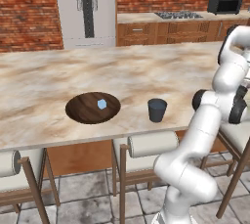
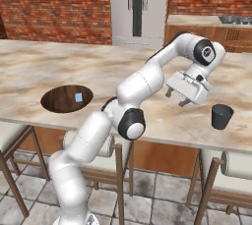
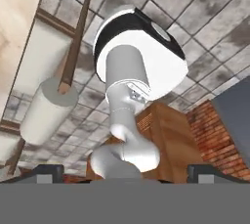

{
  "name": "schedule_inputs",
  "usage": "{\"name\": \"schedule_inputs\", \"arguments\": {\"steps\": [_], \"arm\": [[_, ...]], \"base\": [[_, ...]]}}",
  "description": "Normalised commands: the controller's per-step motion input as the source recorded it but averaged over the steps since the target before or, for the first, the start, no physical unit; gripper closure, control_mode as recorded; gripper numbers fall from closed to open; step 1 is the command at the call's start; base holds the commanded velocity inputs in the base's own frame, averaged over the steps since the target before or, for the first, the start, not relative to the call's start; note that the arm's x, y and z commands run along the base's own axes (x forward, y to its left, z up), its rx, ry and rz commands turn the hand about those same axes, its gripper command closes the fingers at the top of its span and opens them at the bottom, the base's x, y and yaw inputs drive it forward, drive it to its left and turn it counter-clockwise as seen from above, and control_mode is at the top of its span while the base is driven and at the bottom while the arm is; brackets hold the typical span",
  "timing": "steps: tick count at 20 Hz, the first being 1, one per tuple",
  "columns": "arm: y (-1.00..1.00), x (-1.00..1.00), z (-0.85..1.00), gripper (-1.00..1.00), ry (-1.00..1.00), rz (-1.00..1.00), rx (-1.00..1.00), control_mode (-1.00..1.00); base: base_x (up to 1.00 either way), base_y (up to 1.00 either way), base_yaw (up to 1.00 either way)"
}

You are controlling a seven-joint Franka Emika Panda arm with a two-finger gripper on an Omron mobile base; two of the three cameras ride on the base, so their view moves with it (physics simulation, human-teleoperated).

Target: There are four ice cubes in the ice bowl. Place two ice cubes in each glass of water.

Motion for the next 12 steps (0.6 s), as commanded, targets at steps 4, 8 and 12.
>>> {"name": "schedule_inputs", "arguments": {"steps": [4,8,12], "arm": [[1.00,-0.91,0.00,-1.00,0.16,0.16,0.18,-1.00],[0.94,-0.87,0.00,-1.00,0.02,0.16,0.14,-1.00],[0.94,-0.31,0.56,-1.00,-0.03,0.17,0.02,-1.00]], "base": [[0.00,0.00,0.00],[0.00,0.00,0.00],[0.00,0.00,0.00]]}}
